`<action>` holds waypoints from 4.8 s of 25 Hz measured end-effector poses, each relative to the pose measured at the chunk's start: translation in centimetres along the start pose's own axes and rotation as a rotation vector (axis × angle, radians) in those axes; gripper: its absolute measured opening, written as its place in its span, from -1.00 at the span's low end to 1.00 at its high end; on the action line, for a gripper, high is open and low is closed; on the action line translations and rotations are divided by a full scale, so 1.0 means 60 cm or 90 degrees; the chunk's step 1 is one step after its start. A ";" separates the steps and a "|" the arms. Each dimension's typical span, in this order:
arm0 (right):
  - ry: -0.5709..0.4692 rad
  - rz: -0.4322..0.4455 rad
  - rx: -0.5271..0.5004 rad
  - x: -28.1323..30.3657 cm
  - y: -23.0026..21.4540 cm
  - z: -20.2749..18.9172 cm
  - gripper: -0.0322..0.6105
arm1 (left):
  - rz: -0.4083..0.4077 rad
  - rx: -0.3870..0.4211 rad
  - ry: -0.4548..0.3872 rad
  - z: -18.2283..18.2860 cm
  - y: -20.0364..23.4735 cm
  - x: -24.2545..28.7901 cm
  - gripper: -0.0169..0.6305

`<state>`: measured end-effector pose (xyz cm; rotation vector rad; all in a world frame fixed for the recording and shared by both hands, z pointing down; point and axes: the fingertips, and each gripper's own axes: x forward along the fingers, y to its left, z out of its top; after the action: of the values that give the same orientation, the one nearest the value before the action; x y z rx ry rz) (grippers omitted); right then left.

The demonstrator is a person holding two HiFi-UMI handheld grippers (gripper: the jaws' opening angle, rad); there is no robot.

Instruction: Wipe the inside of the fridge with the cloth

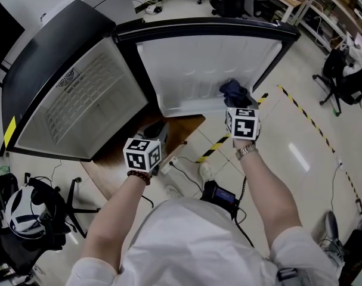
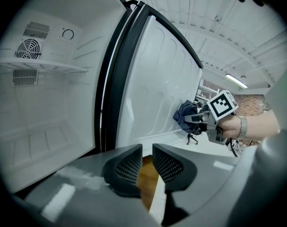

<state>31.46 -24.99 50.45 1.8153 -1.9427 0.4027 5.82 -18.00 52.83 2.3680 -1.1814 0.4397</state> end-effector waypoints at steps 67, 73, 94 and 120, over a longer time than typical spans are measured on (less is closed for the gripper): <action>-0.095 0.338 -0.060 0.023 0.354 -0.066 -0.47 | -0.193 -0.425 -0.022 0.038 -0.040 0.041 -0.80; -0.106 0.332 -0.065 0.034 0.373 -0.065 -0.47 | -0.207 -0.455 -0.029 0.041 -0.040 0.039 -0.79; -0.079 0.285 -0.078 0.089 0.373 -0.047 -0.47 | -0.210 -0.533 -0.071 0.056 -0.032 0.031 -0.82; -0.057 0.135 -0.038 0.093 0.165 -0.075 -0.47 | -0.243 -0.553 -0.089 0.061 -0.041 0.033 -0.83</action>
<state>22.00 -26.64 58.06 1.6214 -2.1947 0.3306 9.24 -19.96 50.01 1.7837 -0.7182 -0.3229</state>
